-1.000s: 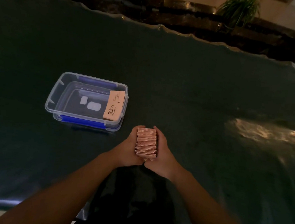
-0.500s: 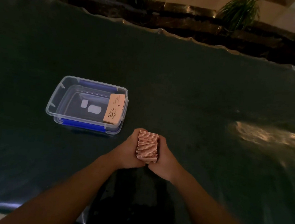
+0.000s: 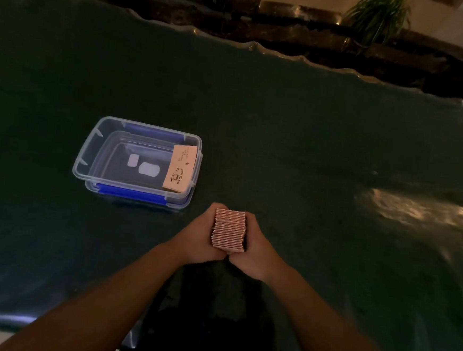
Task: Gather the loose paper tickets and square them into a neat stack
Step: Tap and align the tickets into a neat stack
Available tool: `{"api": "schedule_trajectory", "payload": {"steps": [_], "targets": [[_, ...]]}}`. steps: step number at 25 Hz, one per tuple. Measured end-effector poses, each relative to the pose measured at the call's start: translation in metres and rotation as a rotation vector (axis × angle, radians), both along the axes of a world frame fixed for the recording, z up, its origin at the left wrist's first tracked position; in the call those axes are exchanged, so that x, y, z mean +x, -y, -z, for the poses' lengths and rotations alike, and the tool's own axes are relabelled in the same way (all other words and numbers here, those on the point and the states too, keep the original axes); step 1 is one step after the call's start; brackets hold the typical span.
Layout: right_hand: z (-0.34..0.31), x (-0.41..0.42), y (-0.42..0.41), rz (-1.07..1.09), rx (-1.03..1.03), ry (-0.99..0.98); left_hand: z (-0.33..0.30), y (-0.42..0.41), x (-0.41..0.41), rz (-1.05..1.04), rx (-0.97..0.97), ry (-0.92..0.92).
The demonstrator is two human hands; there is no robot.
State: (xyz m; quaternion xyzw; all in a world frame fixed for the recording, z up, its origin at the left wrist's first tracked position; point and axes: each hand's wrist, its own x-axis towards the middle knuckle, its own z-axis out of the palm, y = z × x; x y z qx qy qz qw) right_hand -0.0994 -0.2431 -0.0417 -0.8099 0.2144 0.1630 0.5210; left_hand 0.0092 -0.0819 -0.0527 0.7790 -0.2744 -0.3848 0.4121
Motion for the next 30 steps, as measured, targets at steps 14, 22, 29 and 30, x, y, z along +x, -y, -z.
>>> {"api": "schedule_trajectory", "payload": {"steps": [14, 22, 29, 30], "targets": [[-0.006, -0.018, -0.002, 0.552, 0.788, 0.077, -0.022, 0.006, -0.008, -0.32, -0.289, -0.583], [0.002, -0.029, 0.026, 0.386, 0.296, 0.138, -0.023, -0.005, 0.013, -0.135, 0.017, -0.123], [0.008, -0.027, 0.031, 0.084, -0.233, -0.039, 0.018, -0.006, 0.007, -0.063, 0.192, 0.161], [0.014, -0.027, 0.03, 0.056, -0.265, -0.057, 0.022, -0.006, 0.006, -0.035, 0.228, 0.176]]}}
